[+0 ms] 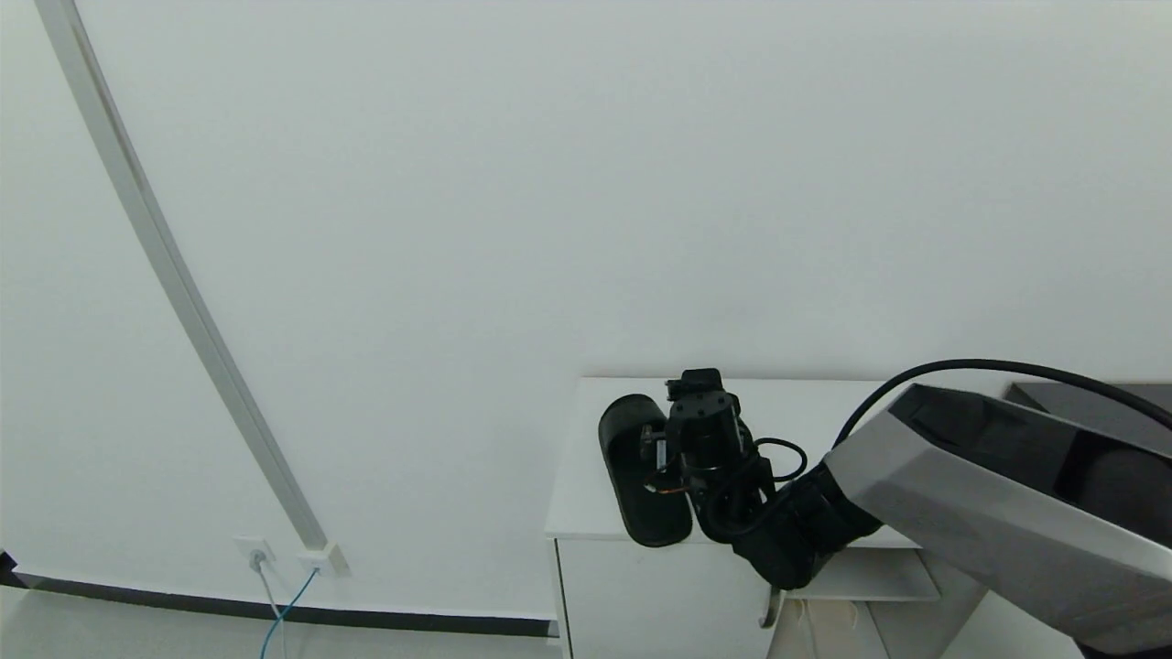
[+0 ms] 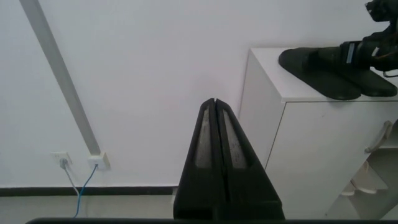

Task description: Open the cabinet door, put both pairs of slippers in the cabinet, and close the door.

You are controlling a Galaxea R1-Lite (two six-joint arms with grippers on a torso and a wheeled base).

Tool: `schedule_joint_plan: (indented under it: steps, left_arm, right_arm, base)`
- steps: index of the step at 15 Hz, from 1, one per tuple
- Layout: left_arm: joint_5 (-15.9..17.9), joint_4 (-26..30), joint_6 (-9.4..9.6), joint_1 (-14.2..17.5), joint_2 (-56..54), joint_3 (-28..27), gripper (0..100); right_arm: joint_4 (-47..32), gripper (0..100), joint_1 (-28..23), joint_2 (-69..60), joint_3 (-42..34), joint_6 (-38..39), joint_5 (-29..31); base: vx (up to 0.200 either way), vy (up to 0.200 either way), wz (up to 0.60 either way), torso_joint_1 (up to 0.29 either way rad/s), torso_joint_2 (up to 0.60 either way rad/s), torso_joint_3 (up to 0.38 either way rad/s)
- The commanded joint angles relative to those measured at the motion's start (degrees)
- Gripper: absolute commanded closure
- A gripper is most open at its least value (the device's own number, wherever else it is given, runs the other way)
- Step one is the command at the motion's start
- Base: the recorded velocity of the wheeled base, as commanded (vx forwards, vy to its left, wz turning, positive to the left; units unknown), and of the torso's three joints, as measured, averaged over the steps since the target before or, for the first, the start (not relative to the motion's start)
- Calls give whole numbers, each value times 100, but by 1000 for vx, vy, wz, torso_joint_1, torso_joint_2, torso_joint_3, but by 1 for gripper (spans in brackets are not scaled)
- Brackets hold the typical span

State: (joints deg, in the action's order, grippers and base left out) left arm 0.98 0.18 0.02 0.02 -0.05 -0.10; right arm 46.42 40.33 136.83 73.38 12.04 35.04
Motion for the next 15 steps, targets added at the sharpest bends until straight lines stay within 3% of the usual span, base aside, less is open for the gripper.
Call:
schedule_joint_plan:
  steps: [1, 10, 15]
  left_arm:
    - [-1, -1, -2, 6, 5, 1, 100]
    - [-1, -1, -11, 6, 5, 1, 100]
    - [-1, -1, -11, 6, 5, 1, 100]
  right_arm:
    - [-10, 0, -95, 257, 283, -71, 3]
    - [-89, 0, -306, 802, 1162, -317, -49]
    - [-10, 0, -209, 424, 687, -282, -155]
  base:
    - [0, 0, 0, 0, 0, 0]
    - [0, 0, 0, 0, 0, 0]
    - [0, 0, 0, 0, 0, 0]
